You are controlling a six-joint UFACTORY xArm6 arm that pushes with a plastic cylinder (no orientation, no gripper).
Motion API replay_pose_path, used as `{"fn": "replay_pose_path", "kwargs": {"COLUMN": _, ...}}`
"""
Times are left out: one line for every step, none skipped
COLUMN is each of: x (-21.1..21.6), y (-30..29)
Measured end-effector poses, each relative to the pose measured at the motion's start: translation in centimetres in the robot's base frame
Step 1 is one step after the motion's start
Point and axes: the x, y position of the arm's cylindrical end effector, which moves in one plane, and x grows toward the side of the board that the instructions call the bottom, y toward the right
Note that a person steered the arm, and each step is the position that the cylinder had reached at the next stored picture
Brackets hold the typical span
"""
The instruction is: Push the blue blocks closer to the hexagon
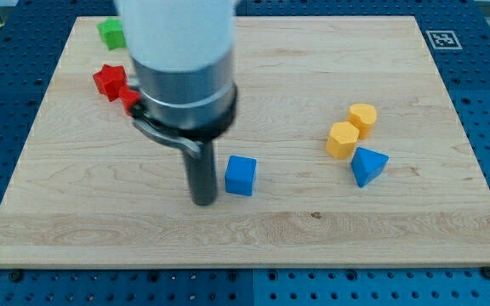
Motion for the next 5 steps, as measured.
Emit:
{"fn": "replay_pose_path", "kwargs": {"x": -2.7, "y": -1.0}}
{"fn": "replay_pose_path", "kwargs": {"x": -2.7, "y": -1.1}}
{"fn": "replay_pose_path", "kwargs": {"x": -2.0, "y": 1.1}}
{"fn": "replay_pose_path", "kwargs": {"x": -0.4, "y": 5.5}}
{"fn": "replay_pose_path", "kwargs": {"x": -0.1, "y": 9.9}}
